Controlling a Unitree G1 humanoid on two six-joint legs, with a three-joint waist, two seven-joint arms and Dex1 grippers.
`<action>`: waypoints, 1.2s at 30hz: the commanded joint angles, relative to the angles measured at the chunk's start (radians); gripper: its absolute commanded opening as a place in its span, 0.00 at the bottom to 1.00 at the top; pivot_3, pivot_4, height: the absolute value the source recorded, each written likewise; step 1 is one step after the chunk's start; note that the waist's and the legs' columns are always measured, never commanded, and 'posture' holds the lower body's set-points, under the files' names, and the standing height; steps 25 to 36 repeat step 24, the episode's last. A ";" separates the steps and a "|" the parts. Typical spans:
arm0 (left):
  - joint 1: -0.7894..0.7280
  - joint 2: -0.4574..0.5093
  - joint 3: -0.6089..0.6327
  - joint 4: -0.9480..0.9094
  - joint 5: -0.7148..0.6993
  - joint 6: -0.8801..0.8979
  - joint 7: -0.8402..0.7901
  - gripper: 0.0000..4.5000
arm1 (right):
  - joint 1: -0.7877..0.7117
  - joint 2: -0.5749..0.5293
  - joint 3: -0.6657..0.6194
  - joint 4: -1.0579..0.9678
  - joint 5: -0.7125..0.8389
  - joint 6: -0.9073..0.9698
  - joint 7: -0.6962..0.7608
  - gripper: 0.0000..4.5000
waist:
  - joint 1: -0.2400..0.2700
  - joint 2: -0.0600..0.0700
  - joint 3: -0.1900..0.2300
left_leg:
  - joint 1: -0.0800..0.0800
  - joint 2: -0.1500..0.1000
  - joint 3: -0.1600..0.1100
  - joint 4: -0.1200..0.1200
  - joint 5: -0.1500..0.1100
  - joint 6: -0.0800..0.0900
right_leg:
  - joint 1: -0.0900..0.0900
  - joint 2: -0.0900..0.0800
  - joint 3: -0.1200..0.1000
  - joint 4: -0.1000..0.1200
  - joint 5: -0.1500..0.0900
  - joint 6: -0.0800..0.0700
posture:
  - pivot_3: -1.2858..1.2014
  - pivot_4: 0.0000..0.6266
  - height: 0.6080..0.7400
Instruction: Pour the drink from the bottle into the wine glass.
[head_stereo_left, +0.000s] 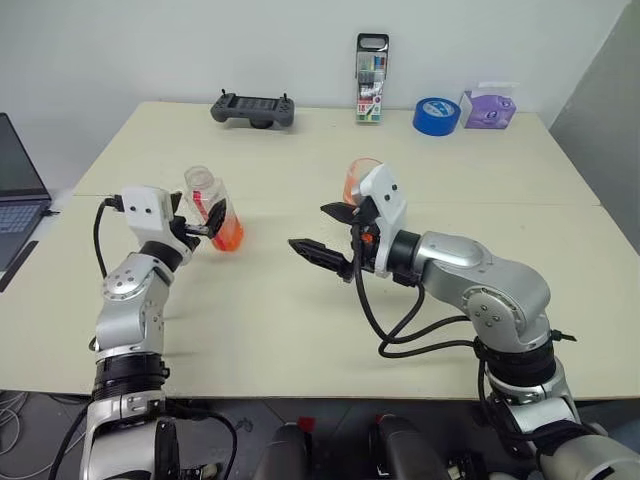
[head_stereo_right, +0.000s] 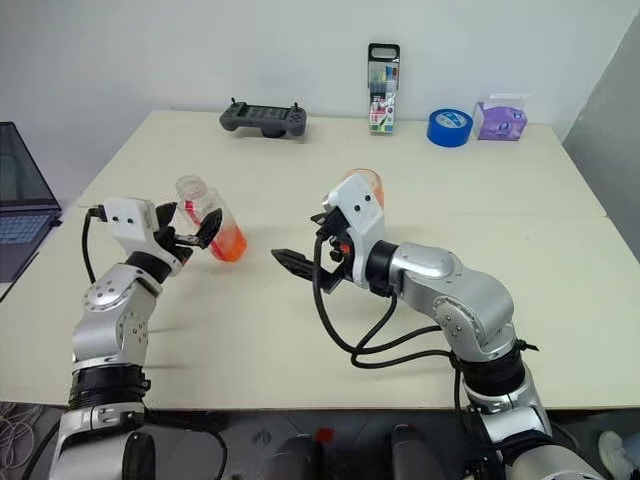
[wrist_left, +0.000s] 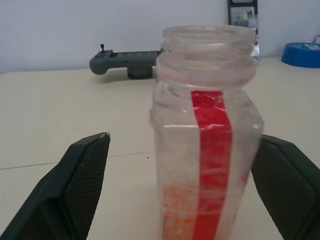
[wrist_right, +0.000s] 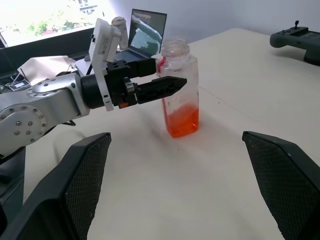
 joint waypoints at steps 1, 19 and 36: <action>0.061 0.007 0.019 -0.154 -0.045 0.057 0.001 1.00 | -0.007 -0.030 -0.031 -0.012 -0.005 -0.040 0.032 1.00 | 0.000 0.000 0.000 | 0.000 0.000 0.000 0.000 0.000 0.000 | 0.000 0.000 0.000 0.000 0.000 0.000 | 0.52 0.24 1.00; 0.168 0.378 0.079 -0.696 -0.569 0.631 -0.202 1.00 | 0.104 -0.400 -0.390 -0.053 0.167 0.048 0.184 1.00 | 0.013 0.001 0.001 | 0.006 -0.001 0.001 -0.005 0.000 0.000 | 0.011 0.004 -0.004 -0.010 0.000 0.000 | 0.52 0.24 1.00; 0.096 0.367 0.010 -0.657 -0.555 0.634 -0.205 1.00 | 0.124 -0.419 -0.428 -0.048 0.188 0.049 0.166 1.00 | -0.009 0.002 0.001 | 0.017 0.003 0.007 -0.013 -0.001 0.001 | 0.012 0.005 0.004 -0.009 -0.001 0.000 | 0.52 0.24 1.00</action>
